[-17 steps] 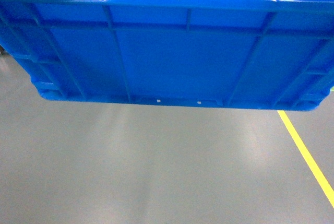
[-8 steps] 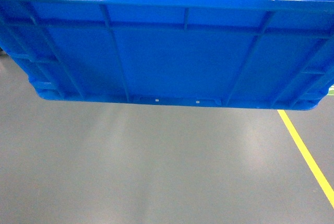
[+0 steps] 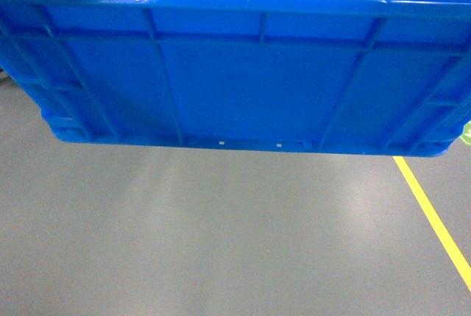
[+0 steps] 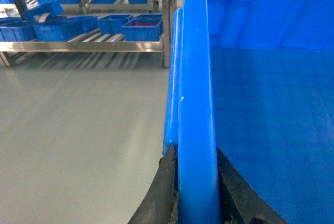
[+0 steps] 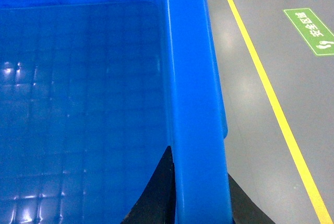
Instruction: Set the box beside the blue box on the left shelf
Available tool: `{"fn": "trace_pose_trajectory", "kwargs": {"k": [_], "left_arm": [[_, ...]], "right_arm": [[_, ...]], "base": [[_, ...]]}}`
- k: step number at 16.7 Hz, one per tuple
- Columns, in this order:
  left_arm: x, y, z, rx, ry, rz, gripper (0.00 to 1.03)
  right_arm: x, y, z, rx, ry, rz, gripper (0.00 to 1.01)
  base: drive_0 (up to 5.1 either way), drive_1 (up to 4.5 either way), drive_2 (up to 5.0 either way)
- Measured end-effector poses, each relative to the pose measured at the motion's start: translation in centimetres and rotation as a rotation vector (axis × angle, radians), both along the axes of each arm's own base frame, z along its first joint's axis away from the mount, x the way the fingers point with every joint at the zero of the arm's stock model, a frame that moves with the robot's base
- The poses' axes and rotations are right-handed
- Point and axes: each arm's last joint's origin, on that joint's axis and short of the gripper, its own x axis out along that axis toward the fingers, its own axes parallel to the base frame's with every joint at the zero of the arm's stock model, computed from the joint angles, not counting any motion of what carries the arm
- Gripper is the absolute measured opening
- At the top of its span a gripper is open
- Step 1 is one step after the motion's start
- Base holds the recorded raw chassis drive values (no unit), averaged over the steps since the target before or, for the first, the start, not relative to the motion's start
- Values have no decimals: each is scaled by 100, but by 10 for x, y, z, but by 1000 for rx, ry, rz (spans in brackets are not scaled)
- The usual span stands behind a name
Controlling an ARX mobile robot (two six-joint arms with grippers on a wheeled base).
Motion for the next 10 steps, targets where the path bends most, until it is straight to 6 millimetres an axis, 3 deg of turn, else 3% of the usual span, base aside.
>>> {"fn": "trace_pose_trajectory", "kwargs": {"k": [10], "left_arm": [[0, 0, 0, 3, -4, 0, 10]], "right_arm": [[0, 0, 0, 1, -2, 1, 10]], "base": [[-4, 421, -429]]}}
